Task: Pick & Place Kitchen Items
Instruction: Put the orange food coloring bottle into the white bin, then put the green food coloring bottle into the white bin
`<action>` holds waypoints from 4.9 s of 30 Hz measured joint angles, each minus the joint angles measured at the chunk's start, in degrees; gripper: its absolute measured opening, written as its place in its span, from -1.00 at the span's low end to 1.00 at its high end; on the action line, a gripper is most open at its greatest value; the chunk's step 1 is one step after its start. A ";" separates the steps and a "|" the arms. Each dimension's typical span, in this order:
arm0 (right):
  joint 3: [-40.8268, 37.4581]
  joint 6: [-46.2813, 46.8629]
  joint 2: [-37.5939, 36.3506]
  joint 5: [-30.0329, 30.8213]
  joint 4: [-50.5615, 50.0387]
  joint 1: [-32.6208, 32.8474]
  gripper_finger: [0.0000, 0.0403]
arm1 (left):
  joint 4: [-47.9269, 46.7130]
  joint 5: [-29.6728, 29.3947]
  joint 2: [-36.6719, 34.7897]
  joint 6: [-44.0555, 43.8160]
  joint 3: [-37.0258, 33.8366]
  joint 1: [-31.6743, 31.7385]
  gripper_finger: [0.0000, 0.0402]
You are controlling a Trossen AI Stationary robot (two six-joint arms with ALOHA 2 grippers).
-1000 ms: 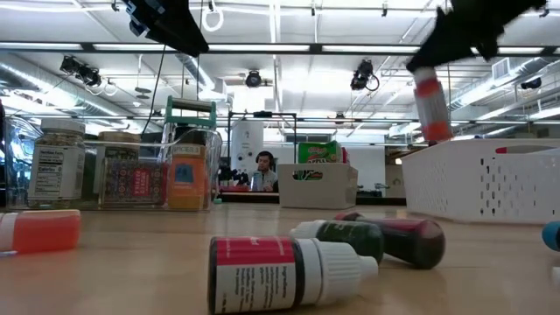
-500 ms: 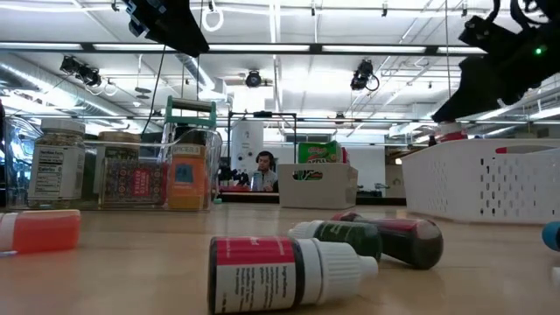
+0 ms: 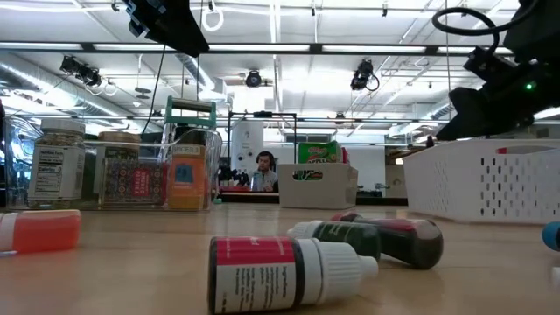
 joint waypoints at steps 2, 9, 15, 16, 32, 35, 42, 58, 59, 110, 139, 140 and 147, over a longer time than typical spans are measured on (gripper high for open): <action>-0.76 -1.03 0.02 -0.07 2.27 -0.40 -0.76 | 0.02 -0.40 0.00 0.00 0.00 0.00 0.05; -1.51 -2.92 0.02 -1.22 4.86 -1.82 -0.51 | 1.44 -1.09 0.00 1.70 0.00 0.02 0.05; 0.47 -12.14 0.02 -1.33 5.27 -2.00 -0.26 | 3.75 -0.41 0.00 4.49 0.04 0.02 0.05; 1.37 -14.17 0.02 -1.06 5.29 -2.00 -0.23 | 3.82 -0.22 0.00 4.52 0.04 0.02 0.05; 16.16 -48.18 -0.03 -13.39 27.41 -2.00 -0.13 | 3.78 1.60 0.00 5.18 0.04 0.02 0.05; 15.19 -51.68 0.61 -21.22 33.96 -2.00 -0.13 | 3.74 5.30 0.00 5.00 0.04 0.02 0.05; 14.09 -56.23 3.06 -27.41 37.76 -2.04 -0.13 | 4.85 19.32 0.87 5.76 0.04 -0.02 0.05; 14.09 -69.87 3.51 -27.52 47.91 -5.03 -0.13 | 15.62 18.74 2.10 -1.40 0.04 -0.20 0.05; 14.09 -69.97 3.51 -27.52 47.89 -5.08 -0.13 | 14.28 19.71 2.10 -3.53 0.04 -0.31 0.05; 14.09 -88.64 3.51 -27.61 57.81 -8.25 -0.13 | -19.20 49.56 2.93 -93.36 -25.56 -31.58 0.03; 14.09 -84.62 3.51 -27.61 58.16 -8.23 -0.13 | -24.62 54.60 3.84 -108.83 -18.83 -41.88 0.14; 14.09 -84.60 3.51 -27.61 58.16 -8.23 -0.13 | -24.85 53.89 4.32 -108.40 -18.82 -42.00 0.14; 14.09 -84.60 3.51 -27.63 58.16 -8.23 -0.13 | -27.10 52.05 8.53 -107.52 -18.84 -42.10 0.13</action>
